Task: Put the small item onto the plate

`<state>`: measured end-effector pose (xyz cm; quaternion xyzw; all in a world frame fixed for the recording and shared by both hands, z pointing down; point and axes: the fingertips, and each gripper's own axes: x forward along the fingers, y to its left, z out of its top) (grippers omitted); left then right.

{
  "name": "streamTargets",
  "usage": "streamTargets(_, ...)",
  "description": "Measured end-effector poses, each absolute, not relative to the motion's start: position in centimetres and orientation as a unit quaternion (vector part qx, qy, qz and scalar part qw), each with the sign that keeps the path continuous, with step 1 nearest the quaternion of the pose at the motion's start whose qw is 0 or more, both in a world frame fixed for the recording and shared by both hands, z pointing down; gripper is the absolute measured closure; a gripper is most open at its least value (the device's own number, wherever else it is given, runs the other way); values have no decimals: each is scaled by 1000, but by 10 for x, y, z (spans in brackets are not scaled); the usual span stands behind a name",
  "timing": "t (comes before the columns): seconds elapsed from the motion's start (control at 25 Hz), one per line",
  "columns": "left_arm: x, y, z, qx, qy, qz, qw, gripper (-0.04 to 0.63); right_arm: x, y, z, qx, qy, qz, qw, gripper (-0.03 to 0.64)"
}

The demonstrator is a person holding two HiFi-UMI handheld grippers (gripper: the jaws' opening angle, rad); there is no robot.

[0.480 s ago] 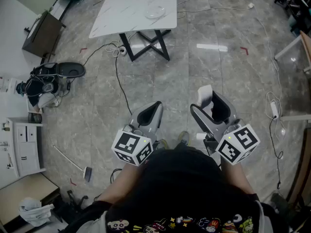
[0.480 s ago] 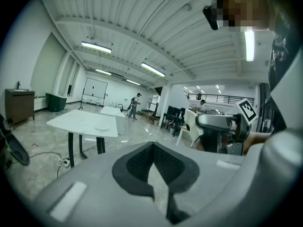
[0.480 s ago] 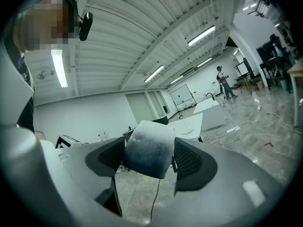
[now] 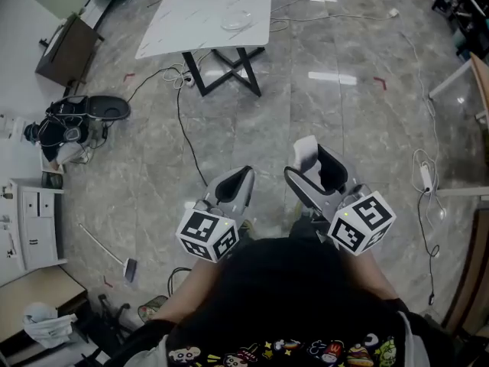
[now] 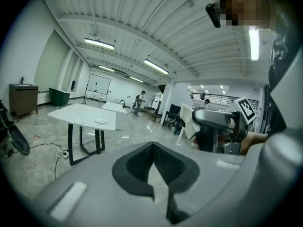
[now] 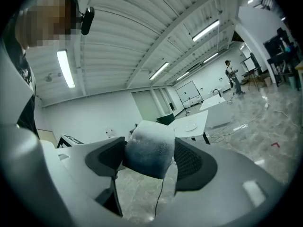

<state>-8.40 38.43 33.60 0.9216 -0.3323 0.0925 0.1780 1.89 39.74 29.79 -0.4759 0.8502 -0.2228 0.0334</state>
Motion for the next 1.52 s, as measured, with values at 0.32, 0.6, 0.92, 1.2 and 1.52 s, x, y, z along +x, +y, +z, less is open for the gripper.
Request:
streamTargets(0.32, -4, 374, 335, 903, -383, 72, 182, 594, 97, 369, 287, -420, 886, -195, -1, 261)
streamTargets(0.6, 7, 366, 342, 891, -402, 69, 200, 594, 104, 354, 301, -405, 888, -217, -5, 261)
streamTargets(0.92, 16, 324, 354, 898, -377, 66, 217, 594, 99, 324, 310, -413, 884, -215, -20, 261)
streamTargets(1.2, 5, 283, 345, 905, -364, 60, 211, 594, 90, 287, 303, -435, 876, -207, -25, 261)
streamTargets(1.52, -17, 240, 333, 919, -339, 61, 194, 594, 63, 249, 297, -452, 868, -203, -21, 262)
